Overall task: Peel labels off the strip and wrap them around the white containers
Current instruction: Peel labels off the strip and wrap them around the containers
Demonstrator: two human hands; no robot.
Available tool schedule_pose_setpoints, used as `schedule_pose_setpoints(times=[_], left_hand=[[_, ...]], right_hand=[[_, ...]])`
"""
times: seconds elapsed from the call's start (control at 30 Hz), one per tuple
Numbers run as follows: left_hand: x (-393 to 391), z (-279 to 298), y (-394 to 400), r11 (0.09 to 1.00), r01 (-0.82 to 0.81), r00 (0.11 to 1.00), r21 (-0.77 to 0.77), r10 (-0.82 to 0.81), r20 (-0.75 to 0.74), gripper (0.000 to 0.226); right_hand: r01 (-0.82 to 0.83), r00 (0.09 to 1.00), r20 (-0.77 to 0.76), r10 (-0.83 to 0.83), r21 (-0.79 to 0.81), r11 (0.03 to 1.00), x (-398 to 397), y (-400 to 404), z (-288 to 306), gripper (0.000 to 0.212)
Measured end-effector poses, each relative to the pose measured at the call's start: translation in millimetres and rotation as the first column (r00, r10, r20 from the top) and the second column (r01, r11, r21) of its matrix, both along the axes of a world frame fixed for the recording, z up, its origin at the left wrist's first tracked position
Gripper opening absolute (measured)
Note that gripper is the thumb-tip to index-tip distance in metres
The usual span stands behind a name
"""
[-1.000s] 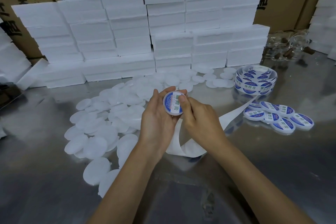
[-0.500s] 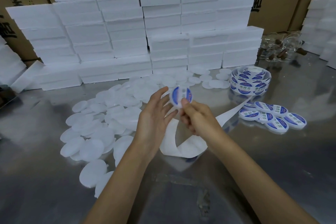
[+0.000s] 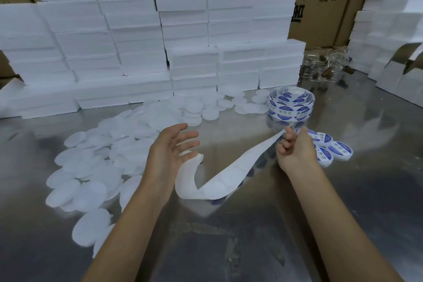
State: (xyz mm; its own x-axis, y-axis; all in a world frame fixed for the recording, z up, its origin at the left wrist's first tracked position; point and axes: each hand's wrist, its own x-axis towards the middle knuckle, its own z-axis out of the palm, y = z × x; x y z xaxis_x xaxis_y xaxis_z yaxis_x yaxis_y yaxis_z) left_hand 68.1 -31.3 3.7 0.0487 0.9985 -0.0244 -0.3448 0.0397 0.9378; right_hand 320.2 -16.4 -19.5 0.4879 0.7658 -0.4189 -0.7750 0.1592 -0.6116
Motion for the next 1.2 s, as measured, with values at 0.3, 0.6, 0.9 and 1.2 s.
schedule_pose_setpoints(times=[0.3,0.6,0.9,1.2], left_hand=[[-8,-15,10,0.996,-0.077,0.995,-0.047,0.074,-0.06,0.027],[-12,-37,33,0.986,-0.162,0.929,-0.037,0.14,-0.344,0.022],[-12,-43,42,0.983,-0.178,0.893,-0.036,0.146,-0.426,0.023],[-9,-26,30,0.982,-0.163,0.931,0.096,0.185,-0.314,0.024]], right_hand=[[-0.021,0.429,0.902,0.041,-0.035,0.999,-40,17,9,0.018],[-0.164,-0.306,0.83,0.466,-0.528,0.833,-77,127,-19,0.061],[-0.12,-0.099,0.925,0.367,-0.377,0.918,-80,155,-33,0.024],[-0.567,0.093,0.896,0.433,-0.31,0.763,-70,84,25,0.03]])
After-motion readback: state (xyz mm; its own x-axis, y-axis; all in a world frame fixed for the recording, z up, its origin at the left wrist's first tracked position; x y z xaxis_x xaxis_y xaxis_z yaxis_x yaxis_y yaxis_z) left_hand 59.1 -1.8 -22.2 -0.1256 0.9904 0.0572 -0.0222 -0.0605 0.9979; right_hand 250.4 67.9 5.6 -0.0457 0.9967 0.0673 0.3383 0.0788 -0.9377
